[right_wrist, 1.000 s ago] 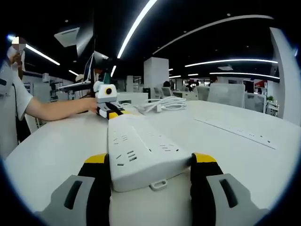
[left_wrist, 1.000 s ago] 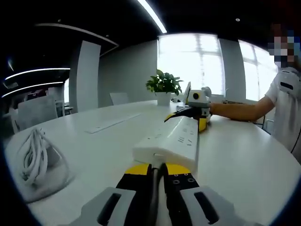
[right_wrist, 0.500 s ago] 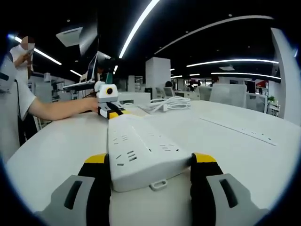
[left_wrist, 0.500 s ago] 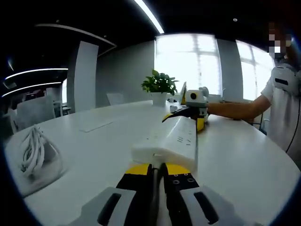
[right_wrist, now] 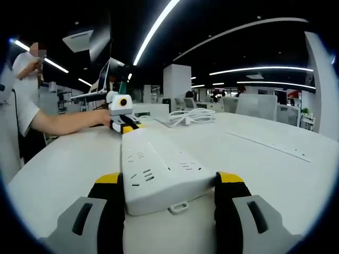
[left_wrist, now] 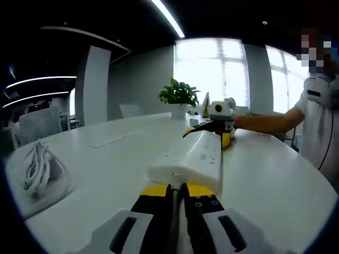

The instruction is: Straighten the power strip on the desk, plug the charger into it

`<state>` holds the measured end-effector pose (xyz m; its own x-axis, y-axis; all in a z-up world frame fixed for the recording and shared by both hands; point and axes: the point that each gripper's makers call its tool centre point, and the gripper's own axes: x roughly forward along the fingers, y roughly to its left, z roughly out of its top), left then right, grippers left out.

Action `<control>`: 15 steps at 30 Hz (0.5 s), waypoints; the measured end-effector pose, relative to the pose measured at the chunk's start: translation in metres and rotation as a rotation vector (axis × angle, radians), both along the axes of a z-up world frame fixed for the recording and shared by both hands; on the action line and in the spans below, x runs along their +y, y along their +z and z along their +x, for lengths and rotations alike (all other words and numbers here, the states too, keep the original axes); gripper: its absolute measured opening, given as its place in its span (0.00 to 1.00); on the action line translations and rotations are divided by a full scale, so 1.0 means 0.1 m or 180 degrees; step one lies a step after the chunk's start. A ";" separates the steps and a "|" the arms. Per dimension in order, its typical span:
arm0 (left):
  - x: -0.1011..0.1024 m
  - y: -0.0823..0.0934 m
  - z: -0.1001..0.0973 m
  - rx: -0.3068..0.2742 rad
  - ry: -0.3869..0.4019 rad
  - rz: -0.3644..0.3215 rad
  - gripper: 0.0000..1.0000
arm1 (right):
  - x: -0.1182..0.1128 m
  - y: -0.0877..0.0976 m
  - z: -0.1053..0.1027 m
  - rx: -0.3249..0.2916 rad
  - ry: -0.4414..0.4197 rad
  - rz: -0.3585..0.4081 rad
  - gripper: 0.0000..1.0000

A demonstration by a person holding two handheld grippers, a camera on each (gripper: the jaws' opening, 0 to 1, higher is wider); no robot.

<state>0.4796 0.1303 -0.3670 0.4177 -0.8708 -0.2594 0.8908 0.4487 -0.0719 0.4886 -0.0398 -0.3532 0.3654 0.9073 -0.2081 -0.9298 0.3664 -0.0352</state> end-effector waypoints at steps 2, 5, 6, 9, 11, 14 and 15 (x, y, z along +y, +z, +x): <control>0.00 0.00 -0.02 -0.0003 0.0003 0.0002 0.13 | 0.00 0.00 0.00 0.0000 0.0012 0.0001 0.68; 0.00 0.00 -0.03 -0.0007 0.0017 0.0002 0.13 | 0.00 0.00 0.00 -0.0001 0.0024 0.0001 0.68; 0.00 0.00 -0.04 -0.0007 0.0021 0.0002 0.13 | 0.00 0.00 -0.01 -0.0001 0.0025 0.0000 0.68; -0.01 0.00 -0.07 -0.0010 0.0023 0.0003 0.13 | -0.02 -0.01 -0.02 -0.0001 0.0025 0.0002 0.68; -0.01 0.00 -0.09 -0.0009 0.0019 0.0003 0.13 | -0.02 -0.01 -0.05 -0.0003 0.0022 0.0000 0.68; -0.02 0.00 -0.13 -0.0010 0.0012 0.0002 0.13 | -0.02 -0.01 -0.08 -0.0006 0.0017 -0.0002 0.68; -0.02 0.00 -0.14 -0.0012 0.0011 0.0004 0.13 | -0.02 -0.01 -0.09 -0.0005 0.0016 -0.0004 0.68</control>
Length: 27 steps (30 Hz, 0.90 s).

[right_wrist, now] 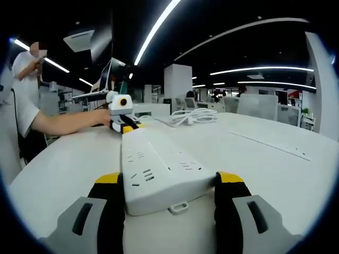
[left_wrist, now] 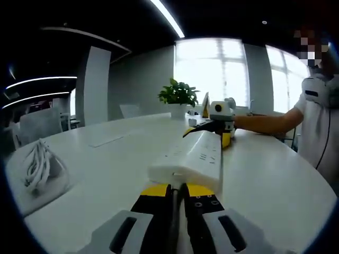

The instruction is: Straighten the power strip on the desk, plug the charger into it

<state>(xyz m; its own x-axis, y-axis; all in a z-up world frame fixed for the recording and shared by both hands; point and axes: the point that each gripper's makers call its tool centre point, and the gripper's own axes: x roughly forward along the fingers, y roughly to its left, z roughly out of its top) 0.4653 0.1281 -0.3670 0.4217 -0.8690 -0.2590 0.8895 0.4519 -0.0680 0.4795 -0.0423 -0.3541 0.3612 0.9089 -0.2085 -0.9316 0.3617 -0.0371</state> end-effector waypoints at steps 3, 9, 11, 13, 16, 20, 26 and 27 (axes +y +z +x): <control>0.00 0.00 -0.05 -0.0003 0.0031 0.0001 0.13 | 0.00 0.00 -0.02 0.0001 0.0019 -0.0003 0.68; 0.01 0.00 -0.12 0.0000 0.0040 0.0003 0.13 | 0.01 0.00 -0.08 0.0000 0.0058 -0.0005 0.68; 0.00 0.00 -0.13 -0.0002 0.0036 0.0003 0.13 | 0.00 0.00 -0.12 0.0000 0.0042 -0.0009 0.68; 0.00 0.00 -0.14 -0.0001 0.0026 0.0002 0.13 | 0.00 -0.01 -0.15 0.0000 0.0016 -0.0013 0.68; 0.00 0.00 -0.18 -0.0002 0.0049 0.0000 0.13 | 0.01 -0.01 -0.18 0.0000 0.0024 -0.0015 0.68; 0.00 0.00 -0.25 -0.0015 0.0119 0.0001 0.13 | 0.02 -0.01 -0.23 0.0002 0.0066 -0.0017 0.68; 0.01 0.00 -0.38 -0.0027 0.0132 0.0005 0.13 | 0.03 0.00 -0.37 0.0003 0.0120 -0.0018 0.68; 0.01 0.00 -0.39 -0.0029 0.0133 0.0005 0.13 | 0.03 0.00 -0.39 0.0005 0.0120 -0.0018 0.68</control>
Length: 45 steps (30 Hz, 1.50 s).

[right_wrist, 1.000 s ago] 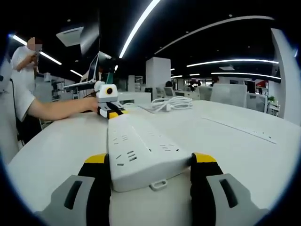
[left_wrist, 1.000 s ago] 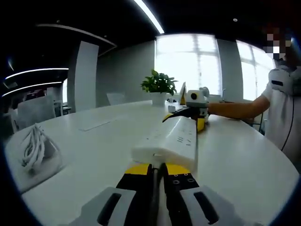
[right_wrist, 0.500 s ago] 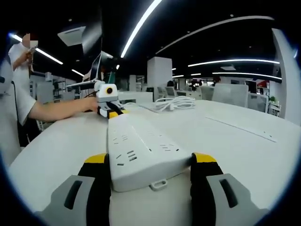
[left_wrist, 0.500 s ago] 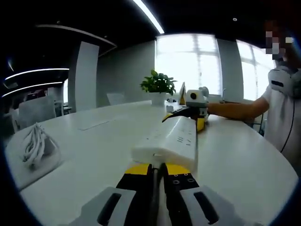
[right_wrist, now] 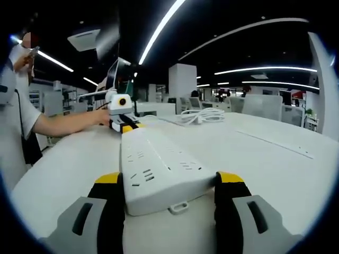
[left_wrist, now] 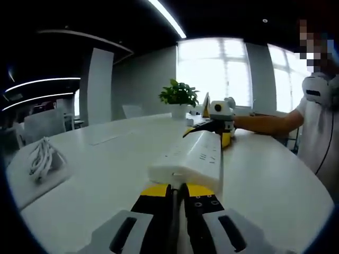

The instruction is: Straighten the power strip on the desk, plug the charger into it

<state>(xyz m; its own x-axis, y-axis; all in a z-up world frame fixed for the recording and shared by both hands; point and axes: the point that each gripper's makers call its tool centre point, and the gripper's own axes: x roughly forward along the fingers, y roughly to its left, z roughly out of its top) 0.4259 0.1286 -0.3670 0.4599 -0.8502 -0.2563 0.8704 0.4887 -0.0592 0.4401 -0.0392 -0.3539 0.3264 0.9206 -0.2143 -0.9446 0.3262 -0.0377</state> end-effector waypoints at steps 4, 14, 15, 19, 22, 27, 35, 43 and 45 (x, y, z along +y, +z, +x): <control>0.00 0.00 -0.04 0.0002 -0.0015 -0.0001 0.13 | 0.00 0.01 -0.05 0.0001 -0.0006 -0.0002 0.68; -0.03 0.01 -0.16 0.0006 -0.0047 -0.0004 0.13 | -0.02 0.01 -0.14 0.0005 -0.0041 -0.0005 0.68; -0.03 0.01 -0.18 0.0007 -0.0050 -0.0004 0.13 | -0.03 0.01 -0.15 0.0004 -0.0043 -0.0005 0.68; -0.03 0.01 -0.20 0.0004 -0.0071 -0.0003 0.13 | -0.04 0.01 -0.18 0.0005 -0.0058 -0.0005 0.68; -0.03 0.01 -0.22 0.0007 -0.0100 -0.0003 0.13 | -0.06 0.00 -0.24 0.0005 -0.0091 -0.0008 0.68; -0.03 0.01 -0.24 0.0007 -0.0146 -0.0001 0.13 | -0.09 0.00 -0.28 0.0006 -0.0132 -0.0016 0.68; -0.05 0.01 -0.29 0.0011 -0.0161 -0.0003 0.13 | -0.11 -0.01 -0.34 0.0007 -0.0135 -0.0022 0.68; -0.08 0.01 -0.44 -0.0003 -0.0135 0.0004 0.13 | -0.11 -0.01 -0.39 -0.0002 -0.0047 -0.0002 0.68; -0.08 0.01 -0.46 0.0001 -0.0128 0.0002 0.12 | -0.11 -0.01 -0.40 -0.0001 -0.0022 -0.0004 0.68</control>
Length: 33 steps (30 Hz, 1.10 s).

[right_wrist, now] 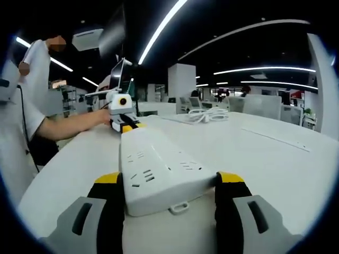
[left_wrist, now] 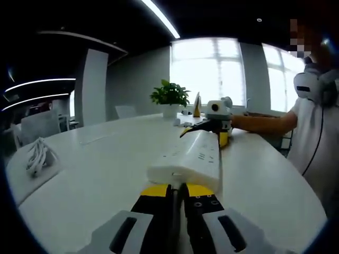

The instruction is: Straighten the power strip on the desk, plug the charger into it

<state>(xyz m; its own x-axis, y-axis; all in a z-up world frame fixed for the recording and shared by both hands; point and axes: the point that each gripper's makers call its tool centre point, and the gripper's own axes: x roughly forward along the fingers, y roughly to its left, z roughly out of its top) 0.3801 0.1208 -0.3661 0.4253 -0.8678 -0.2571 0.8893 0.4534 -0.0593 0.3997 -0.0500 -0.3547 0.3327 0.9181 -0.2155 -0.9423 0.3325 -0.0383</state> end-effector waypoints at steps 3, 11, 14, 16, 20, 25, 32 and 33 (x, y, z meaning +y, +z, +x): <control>-0.01 0.00 -0.04 0.0002 0.0016 -0.0001 0.12 | 0.00 0.00 -0.02 0.0002 0.0010 -0.0006 0.68; -0.04 0.00 -0.23 0.0006 -0.0041 0.0000 0.12 | 0.05 0.00 -0.15 0.0008 -0.0009 -0.0021 0.74; -0.05 0.00 -0.28 0.0003 -0.0075 0.0001 0.12 | 0.11 -0.02 -0.20 0.0022 0.0031 -0.0041 0.84; -0.06 0.00 -0.28 0.0003 -0.0084 0.0002 0.12 | 0.10 -0.02 -0.20 0.0027 0.0037 -0.0045 0.84; -0.06 0.00 -0.28 -0.0004 -0.0096 -0.0003 0.12 | 0.05 0.00 -0.12 0.0010 -0.0050 -0.0043 0.74; -0.07 0.00 -0.30 -0.0004 -0.0120 -0.0004 0.12 | 0.06 0.00 -0.14 0.0009 -0.0014 -0.0040 0.73; -0.06 0.00 -0.32 0.0000 -0.0172 -0.0005 0.12 | 0.03 0.00 -0.21 0.0006 0.0049 -0.0029 0.71; -0.06 0.00 -0.33 0.0000 -0.0181 -0.0005 0.12 | 0.02 0.00 -0.24 0.0004 0.0059 -0.0025 0.70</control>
